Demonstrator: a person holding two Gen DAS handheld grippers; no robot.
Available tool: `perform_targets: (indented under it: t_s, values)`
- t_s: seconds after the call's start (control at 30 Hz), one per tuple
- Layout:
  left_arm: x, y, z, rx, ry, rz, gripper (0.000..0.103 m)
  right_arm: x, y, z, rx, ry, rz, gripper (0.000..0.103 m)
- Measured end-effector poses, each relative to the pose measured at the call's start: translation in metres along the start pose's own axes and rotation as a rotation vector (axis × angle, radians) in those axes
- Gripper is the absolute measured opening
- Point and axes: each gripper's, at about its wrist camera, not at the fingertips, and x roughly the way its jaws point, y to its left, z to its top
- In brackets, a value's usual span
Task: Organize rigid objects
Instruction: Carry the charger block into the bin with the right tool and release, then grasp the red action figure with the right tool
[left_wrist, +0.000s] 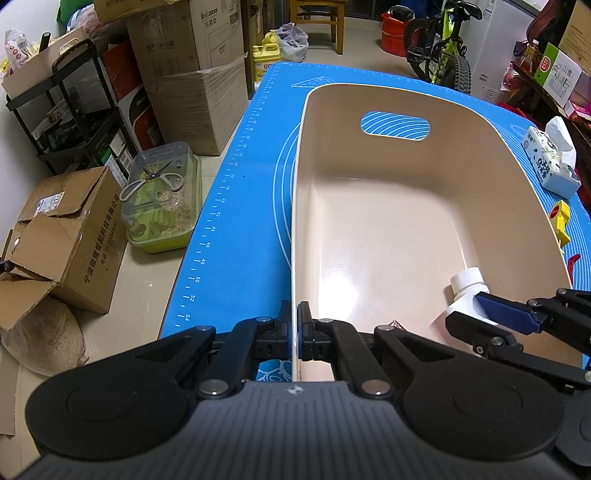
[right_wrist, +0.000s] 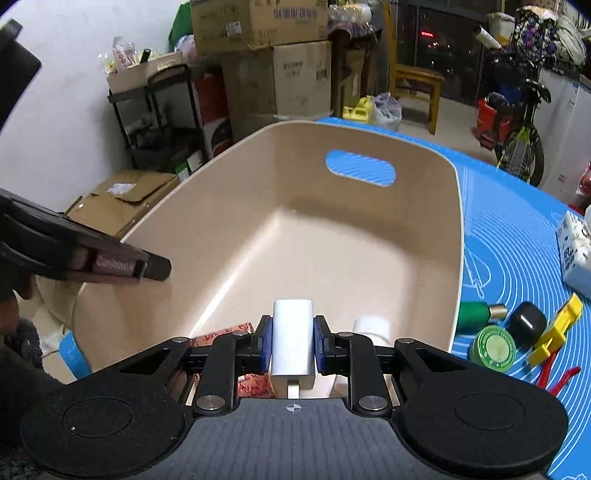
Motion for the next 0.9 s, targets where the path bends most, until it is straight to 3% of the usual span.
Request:
perform_targets:
  t_s: [0.1,0.2,0.33,0.57,0.73,0.9]
  values:
    - [0.0,0.0,0.0,0.001,0.0,0.001,0.004,-0.004,-0.004,-0.001,0.011,-0.015,-0.008,0.042]
    - [0.0,0.0,0.001,0.002,0.0,0.001,0.004,-0.008,-0.004,0.0,0.009,-0.036,0.003,0.047]
    - [0.0,0.0,0.001,0.003,0.001,0.001,0.004,-0.023,-0.009,0.002,0.017,-0.091,-0.002,0.068]
    - [0.0,0.0,0.001,0.003,0.001,0.002,0.004,-0.047,-0.034,0.006,0.106,-0.155,-0.015,0.069]
    - [0.0,0.0,0.001,0.003,0.001,0.002,0.004,-0.066,-0.063,0.005,0.159,-0.206,-0.081,0.074]
    - [0.0,0.0,0.001,0.003,0.002,0.002,0.005,-0.065,-0.103,-0.005,0.262,-0.18,-0.165,0.075]
